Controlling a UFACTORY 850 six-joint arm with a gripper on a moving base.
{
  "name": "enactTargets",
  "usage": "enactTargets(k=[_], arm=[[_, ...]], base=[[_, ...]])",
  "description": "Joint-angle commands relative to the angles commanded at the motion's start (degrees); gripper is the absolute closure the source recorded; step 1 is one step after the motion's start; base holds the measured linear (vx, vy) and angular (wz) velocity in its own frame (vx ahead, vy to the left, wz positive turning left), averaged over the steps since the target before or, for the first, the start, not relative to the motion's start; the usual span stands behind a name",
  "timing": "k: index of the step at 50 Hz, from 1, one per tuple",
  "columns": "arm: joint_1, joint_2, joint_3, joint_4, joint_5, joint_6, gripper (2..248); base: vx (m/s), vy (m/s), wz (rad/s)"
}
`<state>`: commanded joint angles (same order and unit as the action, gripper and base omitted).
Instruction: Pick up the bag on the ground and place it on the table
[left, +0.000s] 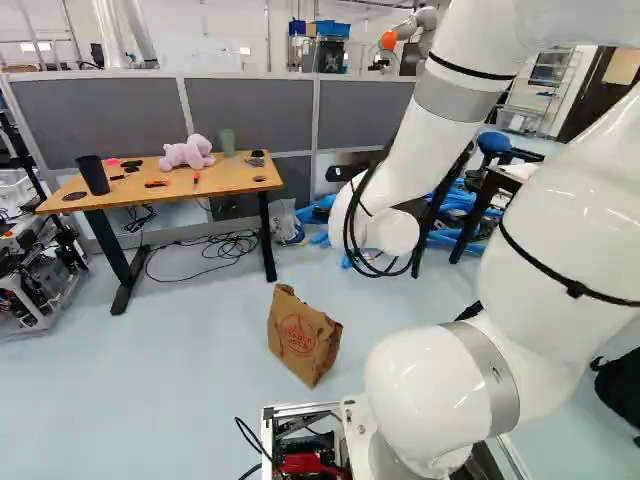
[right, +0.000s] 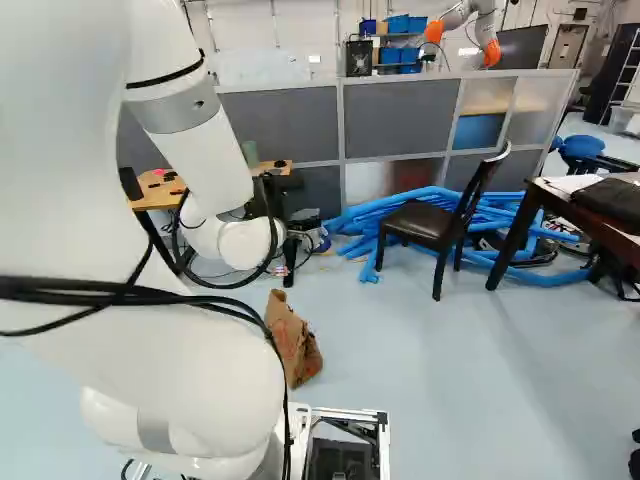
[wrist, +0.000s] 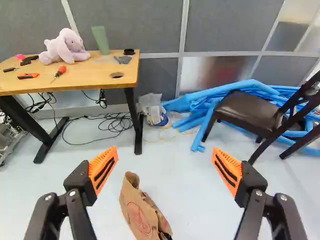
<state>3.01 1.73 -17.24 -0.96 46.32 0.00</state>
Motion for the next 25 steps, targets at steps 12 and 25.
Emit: enactTargets(k=[12,25], arm=[[0.76,-4.82,-3.1,0.0,-1.36,0.0,3],[1.55,-10.09,-6.7,0.0,-2.88,0.0,3]], base=[[0.0,0.0,0.0],[0.0,0.0,0.0]])
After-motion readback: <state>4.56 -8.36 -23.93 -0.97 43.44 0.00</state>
